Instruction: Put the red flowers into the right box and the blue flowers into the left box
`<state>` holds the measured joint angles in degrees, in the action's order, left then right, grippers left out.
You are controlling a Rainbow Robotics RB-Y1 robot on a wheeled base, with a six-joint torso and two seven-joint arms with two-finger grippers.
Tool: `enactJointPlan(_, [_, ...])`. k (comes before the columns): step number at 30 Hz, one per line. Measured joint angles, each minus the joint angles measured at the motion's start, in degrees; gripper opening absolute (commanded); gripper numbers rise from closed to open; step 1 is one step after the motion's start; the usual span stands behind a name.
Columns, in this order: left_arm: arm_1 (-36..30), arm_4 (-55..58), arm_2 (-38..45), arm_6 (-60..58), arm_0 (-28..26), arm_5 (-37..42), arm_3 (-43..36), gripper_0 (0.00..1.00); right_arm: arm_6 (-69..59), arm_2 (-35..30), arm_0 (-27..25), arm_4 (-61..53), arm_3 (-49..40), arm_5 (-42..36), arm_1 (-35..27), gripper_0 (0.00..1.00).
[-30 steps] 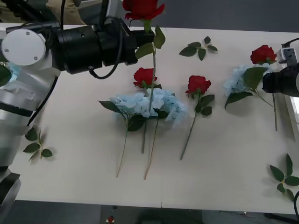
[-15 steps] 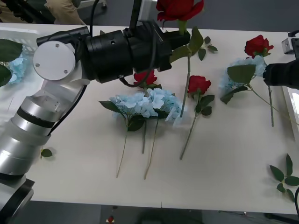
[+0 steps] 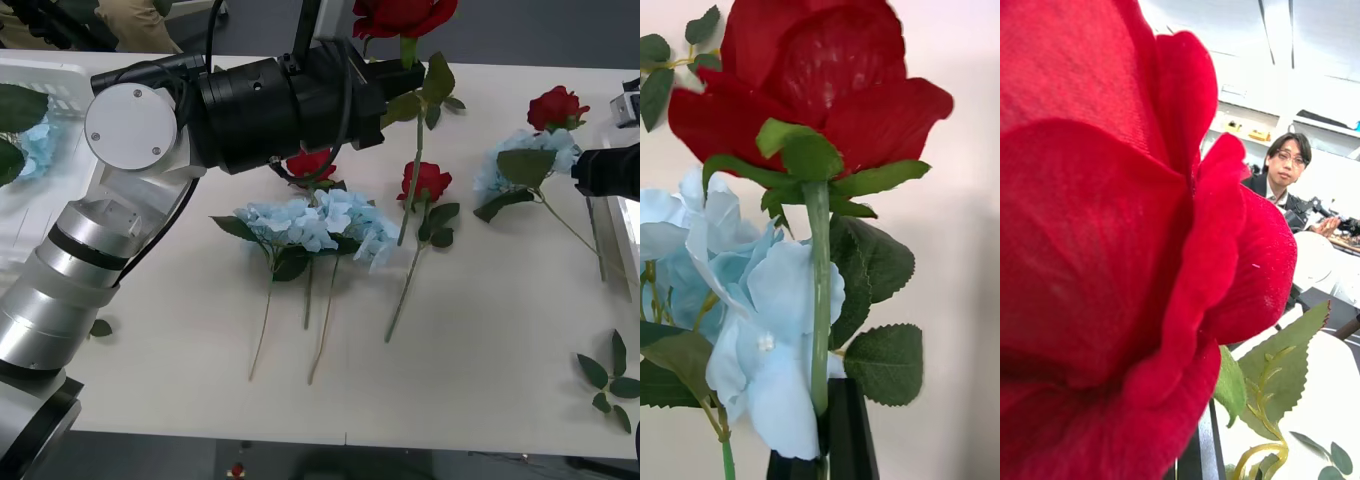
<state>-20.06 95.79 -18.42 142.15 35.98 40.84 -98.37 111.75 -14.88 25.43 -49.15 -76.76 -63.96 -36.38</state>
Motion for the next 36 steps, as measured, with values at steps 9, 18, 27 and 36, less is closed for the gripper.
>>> enactJointPlan(9, [0.0, -2.4, 0.0, 0.0, 0.0, -1.0, 0.0, 0.00, 0.1, 0.0, 0.0, 0.0, 0.0, 0.0, 0.0, 1.00])
enactJointPlan(18, [0.0, -2.6, 0.0, 0.0, 0.0, -2.3, 0.0, 0.00, 16.8, -4.3, -0.6, -6.0, 0.0, -4.4, 0.0, 1.00])
enactJointPlan(27, [0.0, -2.6, 0.0, 0.0, 0.0, -2.3, 0.0, 0.00, 31.7, -14.1, -4.4, -20.6, 0.0, -8.9, 0.0, 1.00])
enactJointPlan(36, [0.0, -2.6, 0.0, 0.0, 0.0, -2.3, 0.0, 0.00, 40.0, -15.9, -7.8, -36.5, 0.0, -10.9, 0.0, 1.00])
